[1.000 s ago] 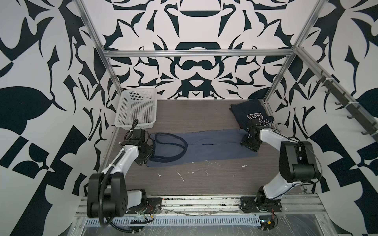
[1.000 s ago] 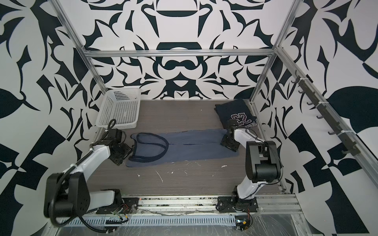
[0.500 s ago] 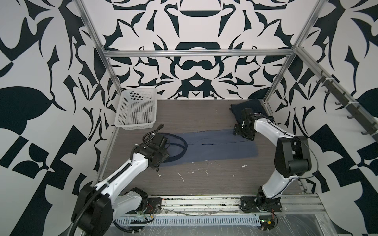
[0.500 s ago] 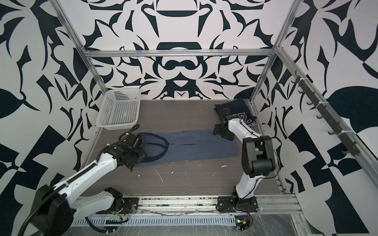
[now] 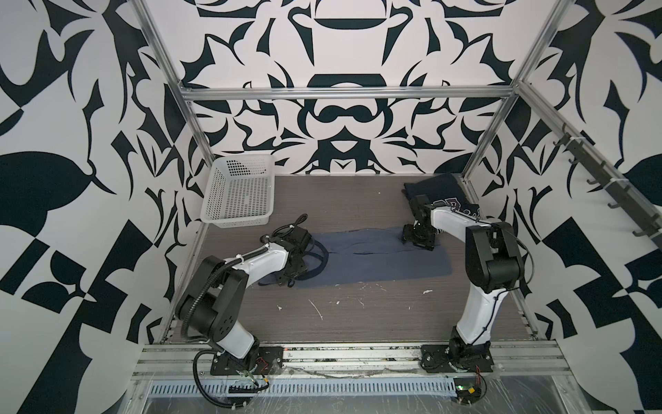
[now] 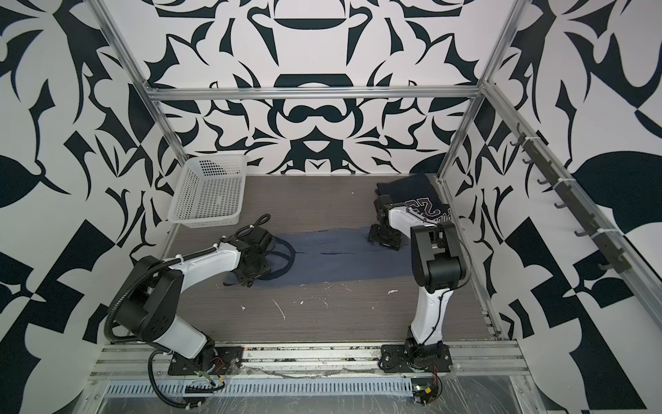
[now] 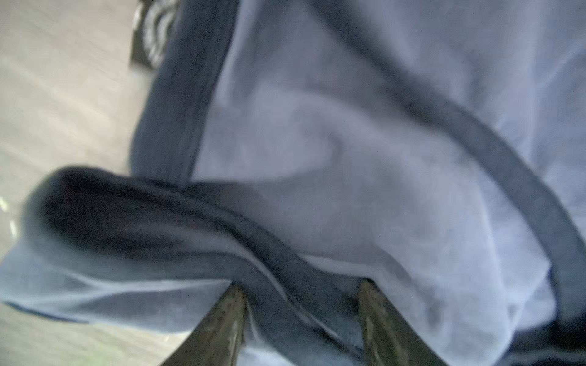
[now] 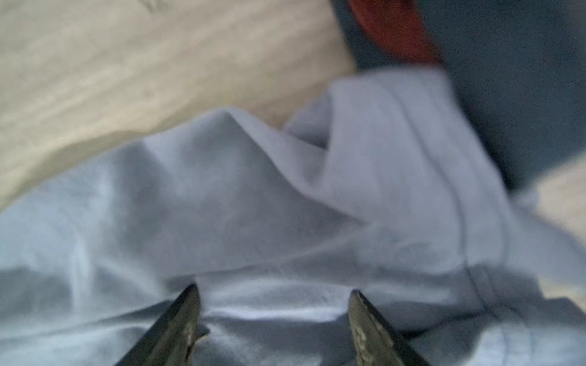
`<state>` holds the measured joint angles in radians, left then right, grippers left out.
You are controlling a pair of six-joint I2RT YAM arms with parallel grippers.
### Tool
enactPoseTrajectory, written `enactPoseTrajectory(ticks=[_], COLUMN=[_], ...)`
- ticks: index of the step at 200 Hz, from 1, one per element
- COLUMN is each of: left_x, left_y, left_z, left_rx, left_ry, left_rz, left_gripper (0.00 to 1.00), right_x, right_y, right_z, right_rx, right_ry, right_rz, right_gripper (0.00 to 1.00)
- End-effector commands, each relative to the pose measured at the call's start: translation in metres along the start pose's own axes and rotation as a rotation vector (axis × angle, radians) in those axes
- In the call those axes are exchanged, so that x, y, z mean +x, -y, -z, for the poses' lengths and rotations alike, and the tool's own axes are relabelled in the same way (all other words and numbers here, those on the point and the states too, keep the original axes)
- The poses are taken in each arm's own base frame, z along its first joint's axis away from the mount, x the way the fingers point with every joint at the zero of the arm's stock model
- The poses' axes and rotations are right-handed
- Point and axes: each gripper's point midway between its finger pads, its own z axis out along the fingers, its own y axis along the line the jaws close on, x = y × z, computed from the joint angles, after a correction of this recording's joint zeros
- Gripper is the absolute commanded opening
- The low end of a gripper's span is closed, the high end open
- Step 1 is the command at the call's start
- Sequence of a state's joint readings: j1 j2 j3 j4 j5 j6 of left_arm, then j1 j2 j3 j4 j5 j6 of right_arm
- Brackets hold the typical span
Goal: Fold and stack tank tops
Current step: Rotate the tank top at the center of the table.
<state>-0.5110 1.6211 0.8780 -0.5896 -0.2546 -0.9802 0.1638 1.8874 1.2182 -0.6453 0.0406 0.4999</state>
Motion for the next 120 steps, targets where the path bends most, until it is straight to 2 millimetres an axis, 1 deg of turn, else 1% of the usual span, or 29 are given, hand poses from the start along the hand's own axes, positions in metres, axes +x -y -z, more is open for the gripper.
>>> enactPoseTrajectory(ticks=[1, 26, 41, 56, 70, 96, 120], left_x=[0.007, -0.008, -0.019, -0.033, -0.045, -0.085, -0.126], left_y=[0.012, 0.040, 0.063, 0.087, 0.107, 0.137, 0.157], left_z=[-0.025, -0.031, -0.033, -0.033, -0.038, -0.041, -0.048], left_rx=[-0.008, 0.005, 0.021, 0.034, 0.035, 0.017, 0.040], left_ry=[-0.057, -0.057, -0.051, -0.041, -0.035, 0.018, 0.050], left_rz=[-0.074, -0.136, -0.175, -0.211, -0.239, -0.289, -0.302], left_gripper=[0.59, 0.59, 0.59, 0.59, 0.59, 0.60, 0.59], right_x=[0.066, 0.095, 0.113, 0.129, 0.147, 0.177, 0.197], right_y=[0.024, 0.029, 0.031, 0.030, 0.028, 0.024, 0.013], right_z=[-0.011, -0.005, 0.000, 0.005, 0.006, 0.003, -0.001], right_rx=[0.051, 0.008, 0.005, -0.008, -0.014, -0.015, -0.036], right_ry=[-0.171, -0.193, -0.202, -0.203, -0.211, -0.240, -0.251], right_rz=[-0.041, -0.083, -0.092, -0.106, -0.109, -0.109, -0.106], right_gripper=[0.72, 0.72, 0.72, 0.72, 0.72, 0.72, 0.72])
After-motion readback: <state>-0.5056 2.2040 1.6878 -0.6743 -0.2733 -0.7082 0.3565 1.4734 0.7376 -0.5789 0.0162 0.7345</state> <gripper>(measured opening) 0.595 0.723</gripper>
